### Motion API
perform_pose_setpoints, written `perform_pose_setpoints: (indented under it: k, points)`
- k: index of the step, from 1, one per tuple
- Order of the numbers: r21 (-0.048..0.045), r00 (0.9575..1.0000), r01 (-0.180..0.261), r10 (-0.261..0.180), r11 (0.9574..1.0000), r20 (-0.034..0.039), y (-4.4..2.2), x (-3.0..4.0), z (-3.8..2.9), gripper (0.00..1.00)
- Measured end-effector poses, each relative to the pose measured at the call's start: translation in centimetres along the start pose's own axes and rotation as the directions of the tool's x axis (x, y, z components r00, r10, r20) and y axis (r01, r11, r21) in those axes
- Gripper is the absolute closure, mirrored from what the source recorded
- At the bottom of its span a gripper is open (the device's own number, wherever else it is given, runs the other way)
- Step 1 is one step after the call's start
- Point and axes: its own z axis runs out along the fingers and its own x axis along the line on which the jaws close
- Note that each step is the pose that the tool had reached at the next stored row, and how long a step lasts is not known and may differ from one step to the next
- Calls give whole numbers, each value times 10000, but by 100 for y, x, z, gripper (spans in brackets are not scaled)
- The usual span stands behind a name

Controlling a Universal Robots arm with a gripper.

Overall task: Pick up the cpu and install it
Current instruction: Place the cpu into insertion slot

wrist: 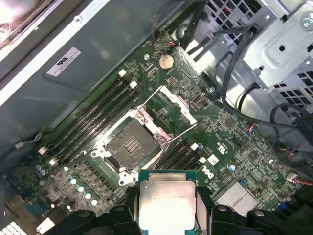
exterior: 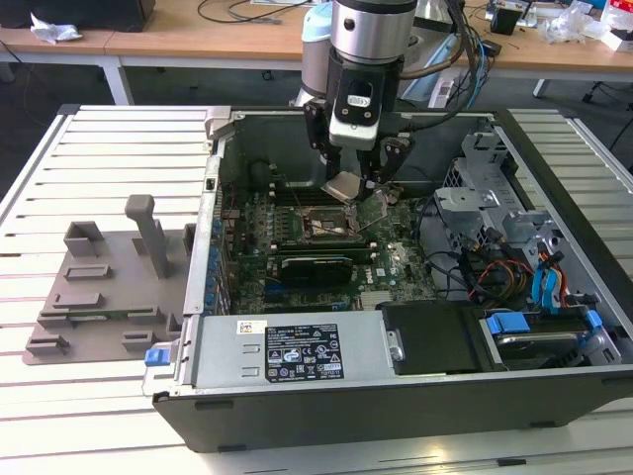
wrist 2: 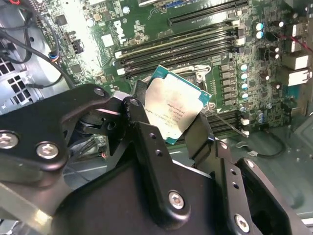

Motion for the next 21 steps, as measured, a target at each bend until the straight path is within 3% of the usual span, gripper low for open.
perform_pose_setpoints:
  k: [9,15,19,21]
  points:
    - [24,9951,-986,986,9951,-24,0,0,2,45]
    - [42,9856,-1688,1688,9856,-39,0,0,3,45]
    - [62,9715,-2370,2370,9715,-54,0,0,5,45]
    - [66,9679,-2512,2513,9679,-57,0,0,5,45]
